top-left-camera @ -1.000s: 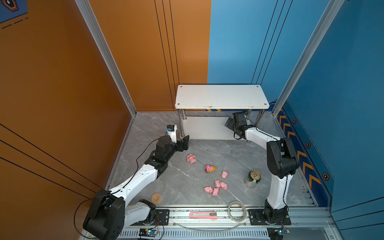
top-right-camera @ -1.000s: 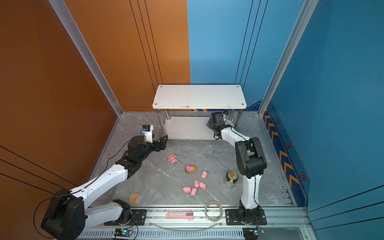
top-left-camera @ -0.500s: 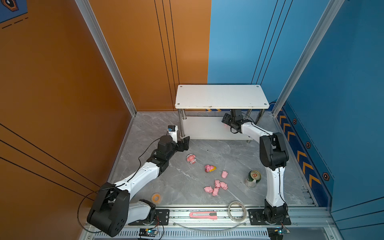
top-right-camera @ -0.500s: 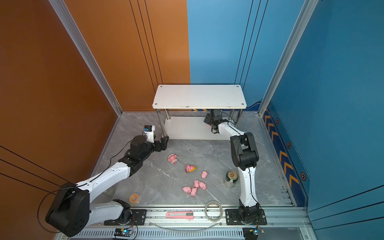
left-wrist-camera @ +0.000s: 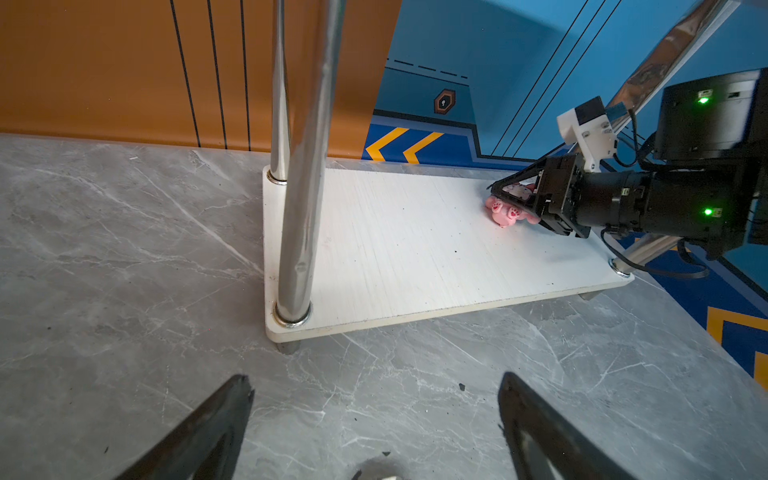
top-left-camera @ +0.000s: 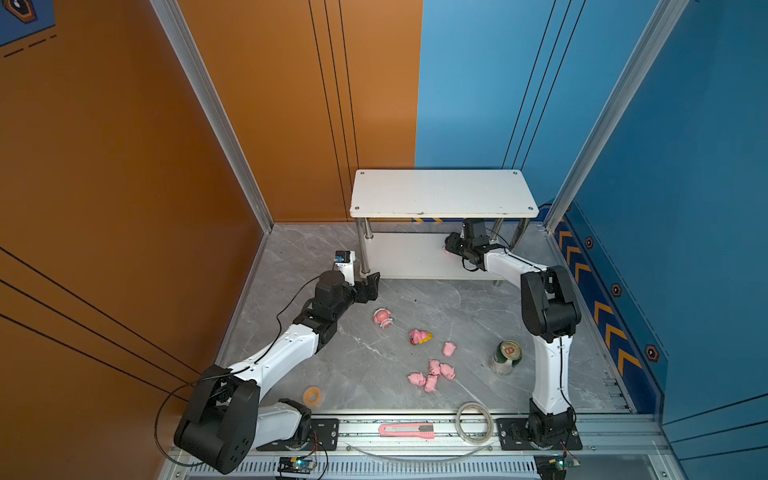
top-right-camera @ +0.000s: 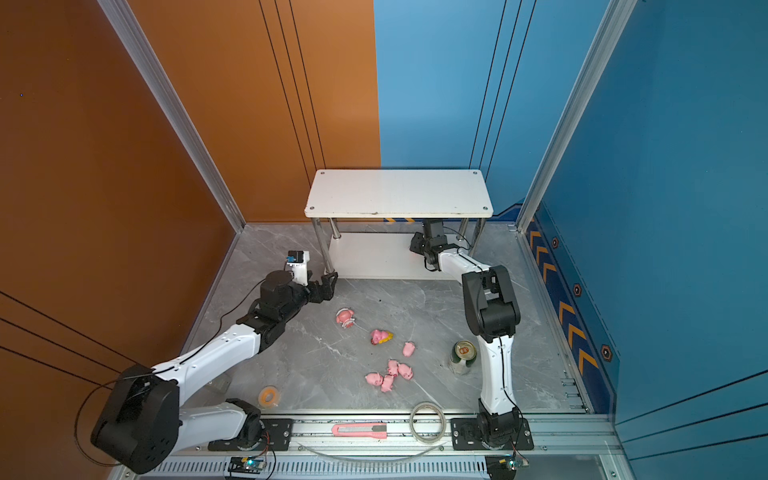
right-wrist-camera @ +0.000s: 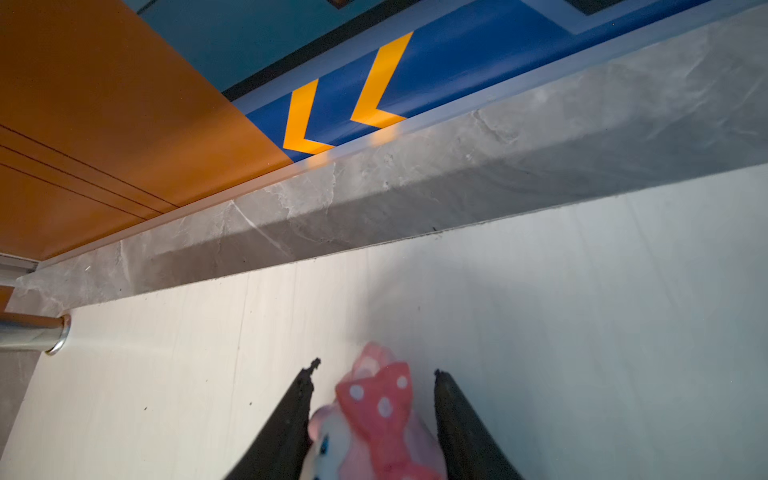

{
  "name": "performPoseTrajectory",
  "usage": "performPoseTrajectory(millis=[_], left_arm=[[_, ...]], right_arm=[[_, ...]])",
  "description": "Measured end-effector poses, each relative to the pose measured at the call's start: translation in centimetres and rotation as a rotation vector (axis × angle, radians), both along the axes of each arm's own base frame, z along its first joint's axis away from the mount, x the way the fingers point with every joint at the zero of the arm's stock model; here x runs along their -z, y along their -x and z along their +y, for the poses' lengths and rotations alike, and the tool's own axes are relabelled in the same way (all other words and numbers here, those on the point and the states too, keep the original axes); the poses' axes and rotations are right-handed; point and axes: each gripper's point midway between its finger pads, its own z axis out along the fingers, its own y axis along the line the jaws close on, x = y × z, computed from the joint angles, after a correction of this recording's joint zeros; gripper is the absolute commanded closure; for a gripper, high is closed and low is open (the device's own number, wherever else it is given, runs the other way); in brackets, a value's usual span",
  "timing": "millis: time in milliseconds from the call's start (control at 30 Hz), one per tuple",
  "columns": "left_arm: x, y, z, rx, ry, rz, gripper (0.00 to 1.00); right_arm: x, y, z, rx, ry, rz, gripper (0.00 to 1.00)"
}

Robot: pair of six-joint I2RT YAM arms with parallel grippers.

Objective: Place and organize the plastic toys onto the shelf
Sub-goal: 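Close the right gripper on the pink bow bear, then slide the pink bow bear toward the far shelf leg with the right gripper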

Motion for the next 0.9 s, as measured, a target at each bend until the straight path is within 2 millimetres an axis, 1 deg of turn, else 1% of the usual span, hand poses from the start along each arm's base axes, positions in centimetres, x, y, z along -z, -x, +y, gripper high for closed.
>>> performPoseTrajectory(millis=[133,233,300,400,467,567,667,767,900], left_arm=[[0.2,0.6,0.2,-0.001,0.004,-0.002,0.06],[0.1,1.3,0.5,-0.003,0.012,-0.011,0.06],[-0.1,1.8,0.7,-0.004,0.019,-0.021,0.06],[-0.4,2.5,1.0,-0.005,0.028,-0.035,0.06],[-0.8,3.1,1.3,-0.006,0.036,-0.051,0.05],[-1.3,3.9,1.6,-0.007,0.048,-0.074,0.05],[-1.7,4.5,1.9,-0.007,0.054,-0.089,0.05],[-1.7,4.9,2.0,-0.007,0.055,-0.09,0.05],[-1.5,5.1,2.1,-0.007,0.053,-0.087,0.05]], right_arm=[[-0.1,0.4,1.4,-0.082,0.004,-0.045,0.75],[-0.3,1.3,3.8,-0.188,0.025,-0.095,0.78],[-0.5,2.2,6.2,-0.279,0.046,-0.13,0.8],[-0.8,4.1,10.7,-0.443,0.085,-0.197,0.83],[-1.0,5.9,13.9,-0.558,0.124,-0.259,0.84],[-1.3,8.5,17.7,-0.705,0.184,-0.335,0.86],[-1.6,10.6,20.7,-0.83,0.211,-0.394,0.87],[-2.0,11.5,22.3,-0.916,0.229,-0.456,0.87],[-2.1,11.1,23.0,-0.971,0.249,-0.534,0.88]])
